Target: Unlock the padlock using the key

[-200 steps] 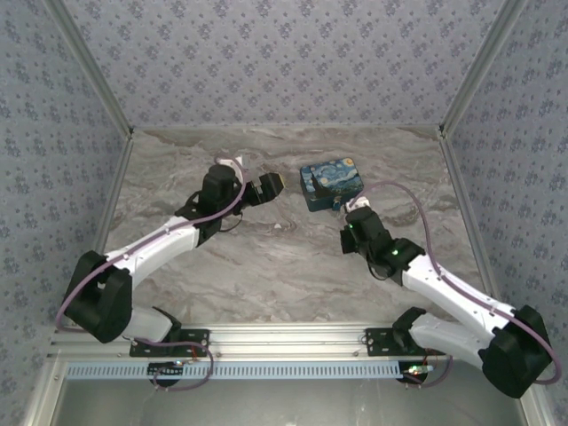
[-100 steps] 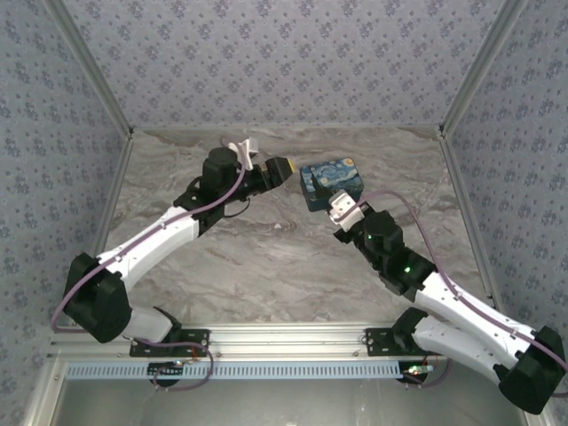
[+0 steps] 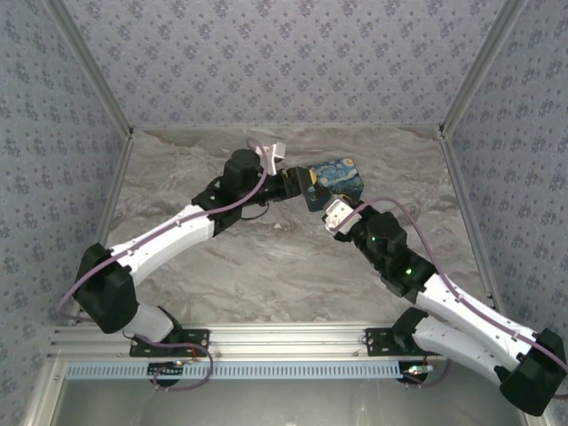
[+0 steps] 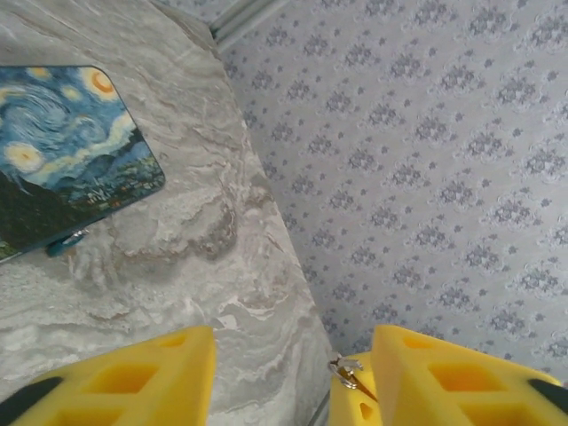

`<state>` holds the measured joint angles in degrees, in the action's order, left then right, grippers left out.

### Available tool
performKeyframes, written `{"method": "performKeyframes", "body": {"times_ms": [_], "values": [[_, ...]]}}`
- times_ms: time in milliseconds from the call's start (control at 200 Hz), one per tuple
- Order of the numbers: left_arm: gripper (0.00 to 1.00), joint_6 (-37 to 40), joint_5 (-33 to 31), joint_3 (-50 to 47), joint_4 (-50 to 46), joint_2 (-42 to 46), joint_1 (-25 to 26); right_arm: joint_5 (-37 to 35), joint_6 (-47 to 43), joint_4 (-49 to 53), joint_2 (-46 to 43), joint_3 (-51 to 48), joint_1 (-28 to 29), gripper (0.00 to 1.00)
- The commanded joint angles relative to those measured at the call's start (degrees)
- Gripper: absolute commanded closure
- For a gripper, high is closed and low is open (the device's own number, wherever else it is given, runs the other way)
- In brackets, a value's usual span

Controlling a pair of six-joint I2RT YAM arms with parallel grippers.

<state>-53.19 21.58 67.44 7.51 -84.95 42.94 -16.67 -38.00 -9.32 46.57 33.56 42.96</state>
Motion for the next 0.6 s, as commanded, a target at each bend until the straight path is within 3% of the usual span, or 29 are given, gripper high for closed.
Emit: {"method": "performKeyframes", "body": {"times_ms": [0, 595], "values": [[0.57, -0.1, 2.2, 3.2, 1.5, -1.4, 1.2, 0.6, -1.0, -1.2, -0.8, -0.4, 0.6, 1.00], [0.71, -2.0, 4.0, 6.2, 1.4, -7.5, 4.2, -0.2, -2.1, -0.9, -0.7, -0.1, 0.6, 1.00]]}}
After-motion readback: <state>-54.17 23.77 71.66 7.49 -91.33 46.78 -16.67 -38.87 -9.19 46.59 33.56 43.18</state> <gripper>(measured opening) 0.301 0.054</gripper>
